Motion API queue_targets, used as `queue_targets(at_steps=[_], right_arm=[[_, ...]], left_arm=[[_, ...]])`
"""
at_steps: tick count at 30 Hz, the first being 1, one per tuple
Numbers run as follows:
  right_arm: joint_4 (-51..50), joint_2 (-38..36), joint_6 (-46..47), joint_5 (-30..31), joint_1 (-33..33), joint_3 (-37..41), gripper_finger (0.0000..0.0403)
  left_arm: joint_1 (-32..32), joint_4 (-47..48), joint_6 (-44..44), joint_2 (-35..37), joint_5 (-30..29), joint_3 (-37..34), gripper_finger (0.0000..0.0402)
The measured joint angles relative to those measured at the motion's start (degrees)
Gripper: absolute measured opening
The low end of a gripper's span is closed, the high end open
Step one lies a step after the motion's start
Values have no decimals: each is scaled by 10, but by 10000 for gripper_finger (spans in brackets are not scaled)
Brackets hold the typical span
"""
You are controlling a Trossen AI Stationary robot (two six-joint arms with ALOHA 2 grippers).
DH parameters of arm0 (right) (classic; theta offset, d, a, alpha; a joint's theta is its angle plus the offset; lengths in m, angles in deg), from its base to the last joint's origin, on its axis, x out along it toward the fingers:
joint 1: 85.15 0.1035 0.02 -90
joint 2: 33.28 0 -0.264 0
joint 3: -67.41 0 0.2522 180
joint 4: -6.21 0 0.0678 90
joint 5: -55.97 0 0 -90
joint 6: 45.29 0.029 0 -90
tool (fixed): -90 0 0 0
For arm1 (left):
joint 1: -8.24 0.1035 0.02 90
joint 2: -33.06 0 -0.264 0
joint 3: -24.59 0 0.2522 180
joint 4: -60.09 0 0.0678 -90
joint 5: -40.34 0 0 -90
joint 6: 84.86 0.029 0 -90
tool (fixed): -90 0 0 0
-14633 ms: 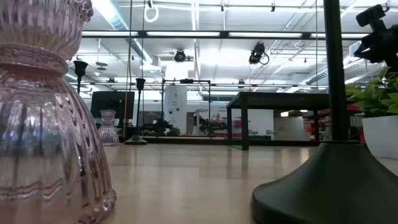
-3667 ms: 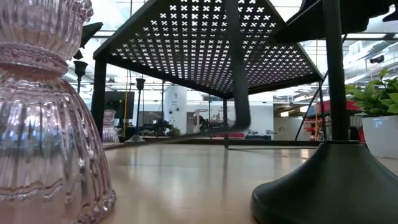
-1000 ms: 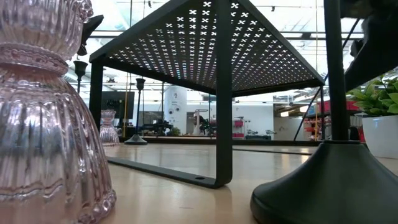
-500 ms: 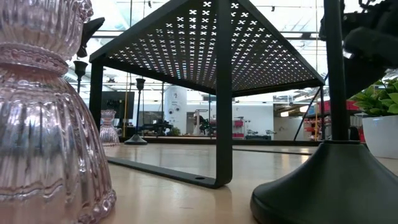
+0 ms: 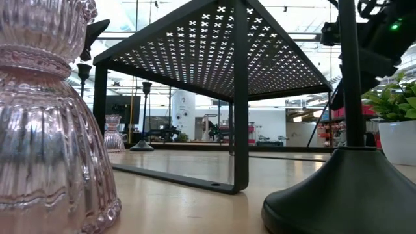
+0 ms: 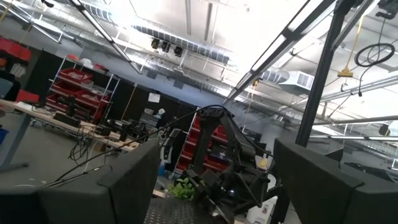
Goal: Pick & Place candle stick holders
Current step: Move the shelf to the middle of the table
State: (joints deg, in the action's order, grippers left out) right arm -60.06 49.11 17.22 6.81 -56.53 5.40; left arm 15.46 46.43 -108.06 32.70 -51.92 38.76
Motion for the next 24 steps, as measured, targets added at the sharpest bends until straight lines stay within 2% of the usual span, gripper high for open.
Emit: queue_targets(at_steps=[10, 24], right_arm=[[22, 0, -62, 32, -52, 0, 0], [121, 0, -227, 31, -159, 0, 0]], left_arm=[[0, 4, 0, 0, 0, 0, 314], [0, 31, 0, 0, 0, 0, 314]])
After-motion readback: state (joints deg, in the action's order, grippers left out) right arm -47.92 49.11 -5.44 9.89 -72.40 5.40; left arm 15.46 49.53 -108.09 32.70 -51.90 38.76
